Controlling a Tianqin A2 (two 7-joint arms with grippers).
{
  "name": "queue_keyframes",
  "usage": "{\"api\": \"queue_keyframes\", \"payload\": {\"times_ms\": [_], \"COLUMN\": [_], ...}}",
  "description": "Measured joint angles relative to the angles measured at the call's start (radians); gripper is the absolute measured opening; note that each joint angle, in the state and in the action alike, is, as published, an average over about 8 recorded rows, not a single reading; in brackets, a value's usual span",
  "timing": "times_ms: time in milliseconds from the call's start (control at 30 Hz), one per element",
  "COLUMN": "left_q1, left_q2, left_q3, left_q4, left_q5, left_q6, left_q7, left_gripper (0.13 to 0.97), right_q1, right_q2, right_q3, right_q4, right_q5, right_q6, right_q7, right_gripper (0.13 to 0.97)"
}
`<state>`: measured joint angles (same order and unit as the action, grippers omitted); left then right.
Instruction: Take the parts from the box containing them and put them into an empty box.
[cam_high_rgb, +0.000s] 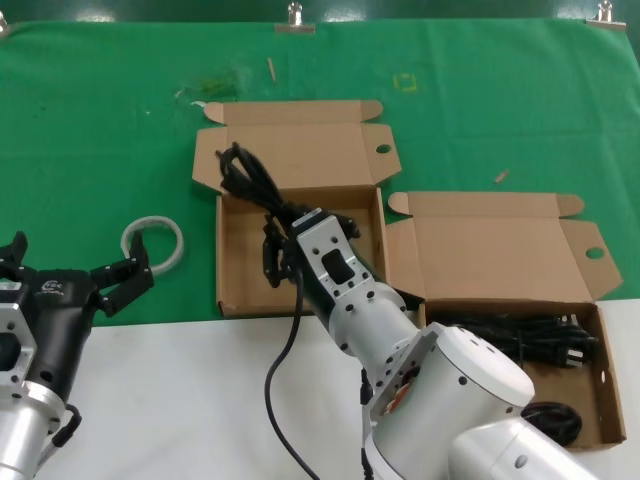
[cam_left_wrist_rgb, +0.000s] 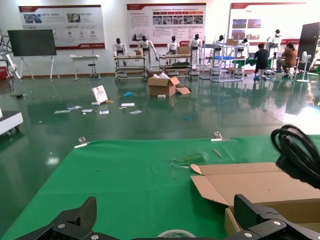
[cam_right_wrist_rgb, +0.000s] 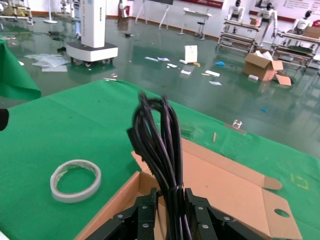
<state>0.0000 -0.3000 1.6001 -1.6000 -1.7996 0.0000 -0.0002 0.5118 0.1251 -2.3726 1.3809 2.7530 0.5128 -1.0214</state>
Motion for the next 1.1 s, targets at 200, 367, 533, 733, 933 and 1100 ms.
{"api": "queue_keyframes", "payload": {"times_ms": [200,367,533,733,933,1100], "left_q1": [0.000,0.000,0.000,0.000,0.000,0.000], "left_q2": [0.000,0.000,0.000,0.000,0.000,0.000], "left_q3": [0.000,0.000,0.000,0.000,0.000,0.000], "left_q4": [0.000,0.000,0.000,0.000,0.000,0.000], "left_q5": [0.000,0.000,0.000,0.000,0.000,0.000], "left_q6": [0.000,0.000,0.000,0.000,0.000,0.000], "left_q7": [0.000,0.000,0.000,0.000,0.000,0.000], "left_gripper": [0.966,0.966,0.966,0.966,0.966,0.966], "right_q1": [-0.028,-0.046,-0.064,-0.113,-0.231,-0.356], "right_q2": [0.001,0.001,0.001,0.001,0.002,0.003], "right_q3": [0.031,0.048,0.061,0.117,0.262,0.394], "right_q4": [0.024,0.044,0.064,0.114,0.234,0.346], "right_q5": [0.000,0.000,0.000,0.000,0.000,0.000], "right_q6": [0.011,0.020,0.028,0.048,0.092,0.127], "right_q7": [-0.016,-0.024,-0.031,-0.060,-0.131,-0.177], "right_gripper": [0.278,0.319,0.411,0.466,0.594,0.691]}}
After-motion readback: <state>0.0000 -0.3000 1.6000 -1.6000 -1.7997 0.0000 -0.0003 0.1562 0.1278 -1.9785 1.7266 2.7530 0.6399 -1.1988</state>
